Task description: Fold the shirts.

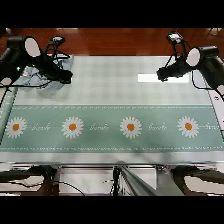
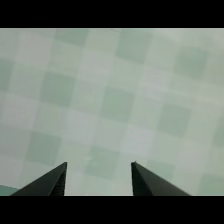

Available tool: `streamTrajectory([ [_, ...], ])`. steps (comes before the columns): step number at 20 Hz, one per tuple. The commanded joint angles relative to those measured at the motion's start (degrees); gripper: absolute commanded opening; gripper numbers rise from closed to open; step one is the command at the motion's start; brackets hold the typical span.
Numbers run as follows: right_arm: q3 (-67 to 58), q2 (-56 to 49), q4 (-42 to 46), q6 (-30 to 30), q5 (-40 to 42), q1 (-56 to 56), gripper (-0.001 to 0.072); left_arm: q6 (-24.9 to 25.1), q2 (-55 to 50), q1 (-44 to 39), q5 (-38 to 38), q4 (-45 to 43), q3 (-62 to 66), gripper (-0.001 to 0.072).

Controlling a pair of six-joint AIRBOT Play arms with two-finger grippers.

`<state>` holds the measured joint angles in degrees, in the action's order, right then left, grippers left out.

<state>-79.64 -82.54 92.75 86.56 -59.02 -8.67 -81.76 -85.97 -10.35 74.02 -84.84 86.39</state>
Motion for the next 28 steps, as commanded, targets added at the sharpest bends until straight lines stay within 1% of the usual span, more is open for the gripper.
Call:
streamTrajectory([
  [1, 0.0, 0.0, 0.0, 0.0, 0.0, 0.0, 0.0487, 0.0, 0.0, 0.0, 0.0, 0.0, 0.0, 0.0418],
  [9, 0.0, 0.0, 0.0, 0.0, 0.0, 0.0, 0.0487, 0.0, 0.0, 0.0, 0.0, 0.0, 0.0, 0.0418],
  [10, 0.0, 0.0, 0.0, 0.0, 0.0, 0.0, 0.0488, 1.8, 0.0, 0.0, 0.0, -0.2, 0.0, 0.0418],
  [12, 0.0, 0.0, 0.0, 0.0, 0.0, 0.0, 0.0487, 12.4, 0.0, 0.1, -0.1, -0.7, 0.0, 0.0418],
  [13, 0.0, 0.0, 0.0, 0.0, 0.0, 0.0, 0.0487, 13.8, 0.0, 0.1, -0.1, -0.7, 0.0, 0.0418],
  [17, 0.0, 0.0, 0.0, 0.0, 0.0, 0.0, 0.0487, 13.8, 0.0, 0.0, -0.1, -0.7, 0.0, 0.0418],
  [19, 0.0, 0.0, 0.0, 0.0, 0.0, 0.0, 0.0487, 13.5, -0.1, 0.0, -1.6, -0.6, 0.0, 0.0418],
  [21, 0.0, 0.0, 0.0, 0.0, 0.7, 0.0, 0.0487, 11.7, -0.1, 0.0, -2.0, 0.5, 0.0, 0.0418],
  [23, 0.0, 0.0, -0.1, 0.0, 1.0, 0.0, 0.0487, 10.0, -0.2, 0.0, -2.0, 4.1, 0.0, 0.0417],
  [27, 0.0, 0.0, 0.2, 0.0, 1.2, 0.0, 0.0487, 10.5, -0.3, 0.0, -2.6, 5.3, 0.0, 0.0418],
  [28, 0.0, 0.0, 0.3, 0.0, 1.3, 0.0, 0.0487, 10.6, -0.4, 0.1, -4.6, 3.9, 0.0, 0.0419],
])
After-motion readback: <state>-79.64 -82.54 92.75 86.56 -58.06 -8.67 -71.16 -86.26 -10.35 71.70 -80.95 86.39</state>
